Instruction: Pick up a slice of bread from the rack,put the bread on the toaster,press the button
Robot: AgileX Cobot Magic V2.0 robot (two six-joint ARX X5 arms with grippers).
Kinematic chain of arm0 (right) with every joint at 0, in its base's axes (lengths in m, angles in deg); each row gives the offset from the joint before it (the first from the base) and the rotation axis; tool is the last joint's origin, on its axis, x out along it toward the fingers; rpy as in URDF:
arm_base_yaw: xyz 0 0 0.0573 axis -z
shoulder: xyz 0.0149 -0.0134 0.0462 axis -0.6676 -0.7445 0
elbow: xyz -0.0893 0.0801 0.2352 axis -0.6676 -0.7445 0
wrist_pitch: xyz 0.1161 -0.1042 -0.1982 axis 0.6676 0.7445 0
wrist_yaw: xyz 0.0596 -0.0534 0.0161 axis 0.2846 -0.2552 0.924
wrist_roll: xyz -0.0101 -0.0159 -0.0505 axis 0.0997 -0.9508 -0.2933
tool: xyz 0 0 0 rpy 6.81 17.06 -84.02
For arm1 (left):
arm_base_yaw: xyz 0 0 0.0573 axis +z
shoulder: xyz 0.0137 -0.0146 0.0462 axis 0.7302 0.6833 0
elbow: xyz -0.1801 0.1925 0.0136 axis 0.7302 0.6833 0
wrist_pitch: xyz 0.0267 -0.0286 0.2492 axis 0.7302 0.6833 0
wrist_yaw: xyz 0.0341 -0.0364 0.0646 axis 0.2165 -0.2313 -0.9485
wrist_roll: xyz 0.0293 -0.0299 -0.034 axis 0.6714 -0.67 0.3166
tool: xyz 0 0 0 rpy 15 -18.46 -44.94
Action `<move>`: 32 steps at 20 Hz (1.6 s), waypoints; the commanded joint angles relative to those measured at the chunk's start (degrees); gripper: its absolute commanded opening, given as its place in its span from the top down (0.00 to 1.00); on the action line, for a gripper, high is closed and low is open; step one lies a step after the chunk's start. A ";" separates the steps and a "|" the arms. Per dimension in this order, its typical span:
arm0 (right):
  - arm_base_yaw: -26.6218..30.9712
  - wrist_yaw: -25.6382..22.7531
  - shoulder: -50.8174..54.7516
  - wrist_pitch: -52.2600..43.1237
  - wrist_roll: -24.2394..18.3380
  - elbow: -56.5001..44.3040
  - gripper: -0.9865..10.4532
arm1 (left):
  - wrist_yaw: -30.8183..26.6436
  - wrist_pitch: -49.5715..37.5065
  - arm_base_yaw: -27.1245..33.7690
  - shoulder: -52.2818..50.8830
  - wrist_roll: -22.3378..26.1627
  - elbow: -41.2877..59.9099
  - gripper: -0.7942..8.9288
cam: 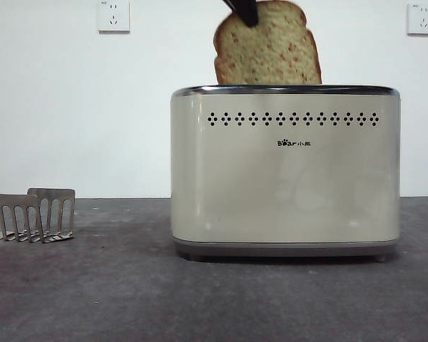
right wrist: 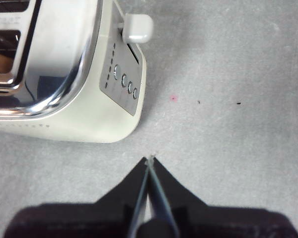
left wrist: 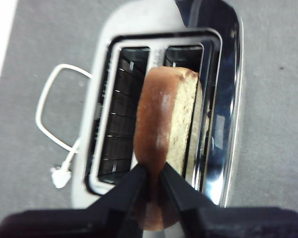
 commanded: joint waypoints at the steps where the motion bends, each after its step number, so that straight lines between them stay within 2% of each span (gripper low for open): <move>1: -0.09 0.20 -0.07 -0.31 -0.46 0.17 0.92 | -0.96 0.07 -0.07 1.46 -0.76 0.00 0.93; 15: -0.09 0.20 -0.07 -0.07 -0.44 0.17 0.92 | -1.09 -2.08 -0.35 5.95 -0.72 0.00 0.91; 16: -0.09 0.20 -0.07 -0.04 -0.46 0.17 0.92 | -1.64 -2.60 -0.37 5.95 -0.72 0.00 0.86; 19: -0.09 0.20 -0.04 -0.04 -0.46 0.17 0.92 | -1.62 -3.21 -0.46 5.55 -0.72 0.00 0.52; 20: -0.09 0.20 -0.07 -0.04 -0.46 0.17 0.92 | -1.60 -3.19 -0.48 5.25 -0.72 0.00 0.49; 27: -0.09 -0.04 -0.07 -0.28 -0.46 0.17 0.91 | -1.62 -3.45 -0.48 -3.28 -0.87 0.00 0.50; 28: -0.09 -0.02 -0.07 -0.28 -0.46 0.17 0.91 | -1.60 -3.67 -0.46 -5.46 -2.89 0.00 0.51; 29: -0.09 -0.02 -0.07 -0.28 -0.46 0.17 0.91 | -1.60 -3.52 -0.46 -7.15 -5.25 0.00 0.56; 32: -0.09 0.00 -0.07 -0.26 -0.42 0.17 0.91 | -2.14 2.21 -0.46 -12.26 -16.20 0.00 0.88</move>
